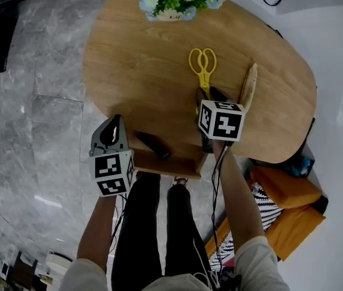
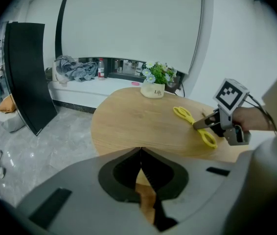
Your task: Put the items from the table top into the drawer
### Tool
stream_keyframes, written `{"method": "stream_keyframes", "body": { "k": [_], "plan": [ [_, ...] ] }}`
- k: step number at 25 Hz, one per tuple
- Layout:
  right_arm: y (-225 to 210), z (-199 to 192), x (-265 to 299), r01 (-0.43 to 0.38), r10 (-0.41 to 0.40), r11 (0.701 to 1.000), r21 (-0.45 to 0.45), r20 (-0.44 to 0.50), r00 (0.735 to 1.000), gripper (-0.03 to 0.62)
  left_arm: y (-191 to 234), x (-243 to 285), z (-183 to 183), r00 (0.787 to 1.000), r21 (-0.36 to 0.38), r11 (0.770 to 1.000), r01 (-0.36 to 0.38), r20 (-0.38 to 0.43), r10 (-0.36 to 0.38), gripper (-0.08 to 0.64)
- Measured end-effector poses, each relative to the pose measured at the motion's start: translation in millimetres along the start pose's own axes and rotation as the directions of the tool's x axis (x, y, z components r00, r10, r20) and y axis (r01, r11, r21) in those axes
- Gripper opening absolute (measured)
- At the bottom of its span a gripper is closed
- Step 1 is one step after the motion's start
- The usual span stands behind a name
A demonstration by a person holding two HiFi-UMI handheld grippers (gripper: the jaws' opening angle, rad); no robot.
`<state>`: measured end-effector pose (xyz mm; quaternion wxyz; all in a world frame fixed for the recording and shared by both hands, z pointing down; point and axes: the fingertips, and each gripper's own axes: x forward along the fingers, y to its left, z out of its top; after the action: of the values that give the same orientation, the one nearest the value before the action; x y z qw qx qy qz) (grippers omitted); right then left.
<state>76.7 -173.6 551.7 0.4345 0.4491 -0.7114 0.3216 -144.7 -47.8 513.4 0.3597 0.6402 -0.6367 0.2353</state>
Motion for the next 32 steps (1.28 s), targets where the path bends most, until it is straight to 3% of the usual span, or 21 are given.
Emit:
{"method": "stream_keyframes", "body": {
  "k": [5,9,19,32],
  "plan": [
    [2,0,1,0.022,-0.024,0.997,-0.069,-0.029,0.999,0.146,-4,3,-1,1.0,0.005,1.0,0.008,-0.007,-0.008,0.009],
    [9,2,1,0.047,-0.057,0.988,-0.147,-0.062,0.996,0.106,-9,3,-2,1.0,0.006,1.0,0.014,-0.009,-0.014,0.009],
    [6,0,-6,0.017,-0.02,0.997,-0.08,-0.035,0.999,0.103,-10,-1,-12,1.0,0.008,1.0,0.006,-0.013,-0.006,0.009],
    [14,-13,-36,-0.006,0.003,0.987,-0.161,-0.017,1.0,0.103,-19,-32,-30,1.0,-0.018,1.0,-0.025,0.01,0.025,0.009]
  ]
}}
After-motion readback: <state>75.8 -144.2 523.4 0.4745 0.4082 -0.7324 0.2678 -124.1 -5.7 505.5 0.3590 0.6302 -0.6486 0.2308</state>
